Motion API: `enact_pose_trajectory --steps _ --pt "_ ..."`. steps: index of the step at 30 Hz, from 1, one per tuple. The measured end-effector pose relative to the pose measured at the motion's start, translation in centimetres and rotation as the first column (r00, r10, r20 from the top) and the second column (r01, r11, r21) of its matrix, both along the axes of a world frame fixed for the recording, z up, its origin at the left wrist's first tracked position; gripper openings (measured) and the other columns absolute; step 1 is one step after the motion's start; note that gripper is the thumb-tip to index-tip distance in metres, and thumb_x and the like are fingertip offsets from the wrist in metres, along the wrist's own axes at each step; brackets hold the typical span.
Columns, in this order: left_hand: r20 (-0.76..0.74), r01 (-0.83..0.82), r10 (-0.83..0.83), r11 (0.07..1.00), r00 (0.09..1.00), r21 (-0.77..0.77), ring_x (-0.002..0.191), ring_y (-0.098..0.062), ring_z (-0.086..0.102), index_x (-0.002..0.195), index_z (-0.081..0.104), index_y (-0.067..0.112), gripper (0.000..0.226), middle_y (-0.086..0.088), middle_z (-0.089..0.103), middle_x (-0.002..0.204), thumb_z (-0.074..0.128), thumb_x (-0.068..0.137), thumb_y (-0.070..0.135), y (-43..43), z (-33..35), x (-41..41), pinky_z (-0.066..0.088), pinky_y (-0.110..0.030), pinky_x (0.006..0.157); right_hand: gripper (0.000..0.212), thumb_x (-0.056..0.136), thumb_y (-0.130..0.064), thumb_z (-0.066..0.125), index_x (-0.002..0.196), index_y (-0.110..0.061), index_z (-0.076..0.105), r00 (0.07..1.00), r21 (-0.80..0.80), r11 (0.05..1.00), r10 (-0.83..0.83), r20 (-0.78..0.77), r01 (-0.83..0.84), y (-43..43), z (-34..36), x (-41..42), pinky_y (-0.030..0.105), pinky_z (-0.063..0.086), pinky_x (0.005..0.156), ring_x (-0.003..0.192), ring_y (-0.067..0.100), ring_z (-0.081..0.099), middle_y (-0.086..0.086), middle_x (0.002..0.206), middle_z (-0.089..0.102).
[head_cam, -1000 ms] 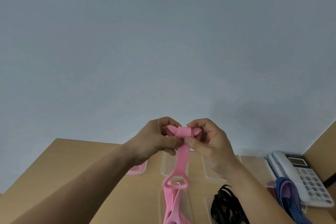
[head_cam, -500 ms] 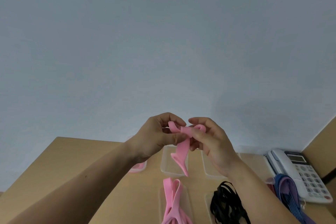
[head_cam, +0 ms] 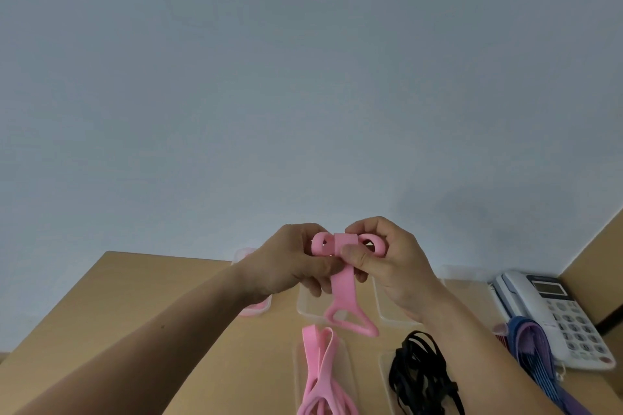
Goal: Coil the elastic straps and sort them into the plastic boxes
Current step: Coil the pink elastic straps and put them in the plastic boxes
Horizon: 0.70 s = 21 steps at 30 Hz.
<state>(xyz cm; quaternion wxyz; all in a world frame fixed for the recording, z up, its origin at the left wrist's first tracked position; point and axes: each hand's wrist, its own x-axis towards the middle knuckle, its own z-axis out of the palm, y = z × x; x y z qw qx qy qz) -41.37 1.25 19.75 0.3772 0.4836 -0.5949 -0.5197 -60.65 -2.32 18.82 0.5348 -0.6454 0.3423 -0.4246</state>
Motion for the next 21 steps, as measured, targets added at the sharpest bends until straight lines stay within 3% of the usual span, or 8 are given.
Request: enact_pose_trajectory --steps 4,6,9,14,18,21 --pt "-0.057 0.024 -0.022 0.999 0.998 0.048 0.082 -0.031 0.070 0.111 0.060 -0.001 0.038 -0.023 0.073 0.094 0.071 0.077 0.013 0.1 0.3 0.1 0.057 -0.034 0.071 0.029 0.078 -0.006 0.080 0.088 -0.031 0.067 0.999 -0.061 0.998 -0.009 -0.040 0.007 -0.1 -0.3 0.1 0.024 0.055 0.064 0.074 0.013 0.067 -0.005 0.086 0.070" --pt "-0.089 0.029 -0.022 0.997 0.996 0.076 0.083 -0.031 0.069 0.113 0.061 0.000 0.041 -0.021 0.073 0.094 0.071 0.080 0.023 0.1 0.4 0.1 0.056 -0.034 0.072 0.030 0.078 -0.007 0.081 0.090 -0.031 0.067 0.999 -0.065 0.998 0.003 -0.037 -0.006 -0.2 -0.5 -0.1 0.025 0.055 0.068 0.080 0.013 0.068 -0.004 0.090 0.070" --pt "-0.094 -0.012 0.021 0.995 0.995 0.104 0.077 -0.025 0.068 0.108 0.063 0.001 0.041 -0.014 0.072 0.086 0.067 0.084 0.034 0.1 0.2 0.0 0.055 -0.032 0.069 0.034 0.078 -0.005 0.080 0.091 -0.032 0.065 0.997 -0.100 0.995 0.010 -0.081 -0.018 -0.1 -0.9 -0.1 0.022 0.054 0.070 0.081 0.011 0.068 -0.007 0.090 0.070" --pt "-0.118 -0.062 0.069 0.996 0.991 0.061 0.073 -0.025 0.066 0.106 0.064 0.002 0.030 -0.016 0.071 0.084 0.072 0.088 0.024 0.1 -0.4 0.2 0.057 -0.033 0.070 0.034 0.070 -0.018 0.083 0.091 -0.036 0.065 0.997 -0.056 0.998 0.016 -0.070 -0.020 0.0 -1.3 0.2 0.020 0.053 0.068 0.079 0.010 0.068 -0.011 0.094 0.068" --pt "-0.133 -0.077 0.078 0.997 0.988 0.008 0.080 -0.030 0.066 0.106 0.065 0.006 0.034 -0.028 0.070 0.096 0.076 0.078 0.023 0.2 -0.5 0.3 0.056 -0.036 0.075 0.048 0.066 -0.041 0.081 0.107 -0.023 0.066 0.995 0.129 0.987 0.091 0.049 -0.096 -0.1 -1.9 0.1 0.032 0.051 0.065 0.077 0.024 0.064 0.012 0.107 0.066" --pt "-0.124 -0.065 0.063 0.998 0.990 -0.010 0.078 -0.027 0.067 0.106 0.065 0.007 0.032 -0.025 0.071 0.094 0.076 0.077 0.017 0.2 -0.9 0.4 0.055 -0.032 0.073 0.053 0.077 -0.051 0.073 0.098 -0.002 0.065 0.995 0.214 0.971 0.103 0.019 -0.105 -0.1 -2.1 0.4 0.033 0.049 0.059 0.068 0.025 0.060 0.019 0.086 0.068"
